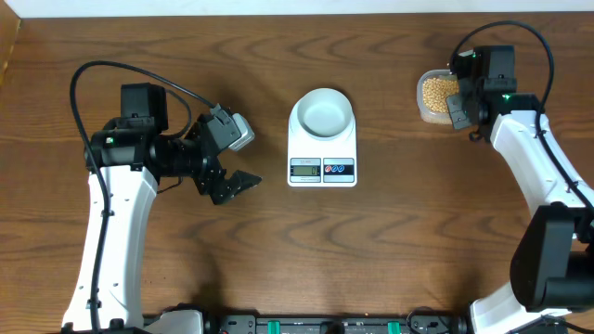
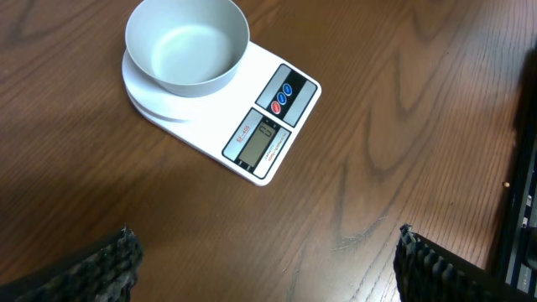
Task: Scoop item into bowl and weigh 50g on scale
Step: 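Lower the red scoop into the soybean tub with the right gripper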
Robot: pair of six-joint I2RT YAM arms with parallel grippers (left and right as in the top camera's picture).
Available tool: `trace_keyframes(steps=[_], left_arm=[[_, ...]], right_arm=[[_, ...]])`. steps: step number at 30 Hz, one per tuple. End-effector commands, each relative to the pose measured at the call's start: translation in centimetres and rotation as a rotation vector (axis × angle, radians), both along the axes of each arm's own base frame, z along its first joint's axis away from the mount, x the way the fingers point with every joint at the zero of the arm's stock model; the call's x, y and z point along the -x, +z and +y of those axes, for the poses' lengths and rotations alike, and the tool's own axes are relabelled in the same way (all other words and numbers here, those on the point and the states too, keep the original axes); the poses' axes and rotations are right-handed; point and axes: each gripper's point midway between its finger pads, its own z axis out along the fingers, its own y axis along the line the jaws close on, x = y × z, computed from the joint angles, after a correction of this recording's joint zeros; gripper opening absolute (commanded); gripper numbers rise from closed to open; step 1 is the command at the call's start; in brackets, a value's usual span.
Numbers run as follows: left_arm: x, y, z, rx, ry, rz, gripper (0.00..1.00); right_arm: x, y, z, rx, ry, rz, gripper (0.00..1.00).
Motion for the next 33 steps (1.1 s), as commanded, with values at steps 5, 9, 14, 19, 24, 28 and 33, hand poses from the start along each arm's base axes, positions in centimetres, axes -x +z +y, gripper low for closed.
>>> trace_keyframes(steps=[5,9,14,19,24,28,33], left_arm=[[-0.2,0.7,0.0,0.010,-0.004,-0.019,0.98],[-0.2,0.7,0.0,0.010,-0.004,-0.019,0.98],[-0.2,0.7,0.0,0.010,-0.003,-0.019,0.98],[-0.2,0.7,0.0,0.010,-0.003,-0.019,0.98],[-0.2,0.7,0.0,0.010,-0.003,-0.019,0.98],[-0.2,0.7,0.0,0.010,-0.004,-0.019,0.98],[-0.2,0.7,0.0,0.010,-0.003,-0.019,0.98]], right_arm=[[-0.4,-0.4,2.4,-0.162,0.033,0.003,0.01],[-0.2,-0.5,2.9,-0.246,0.014,0.010,0.01],[0.2,-1.1,1.9,-0.328,-0.050,0.028,0.01],[0.5,-1.2,1.4,-0.426,-0.112,0.036,0.01],[0.9,-1.1,1.6,-0.538,-0.141,0.055,0.01],[1.5,-1.1,1.5,-0.603,-0.165,0.076,0.01],[1.5,-1.4,0.7,-0.615,-0.185,0.076,0.01]])
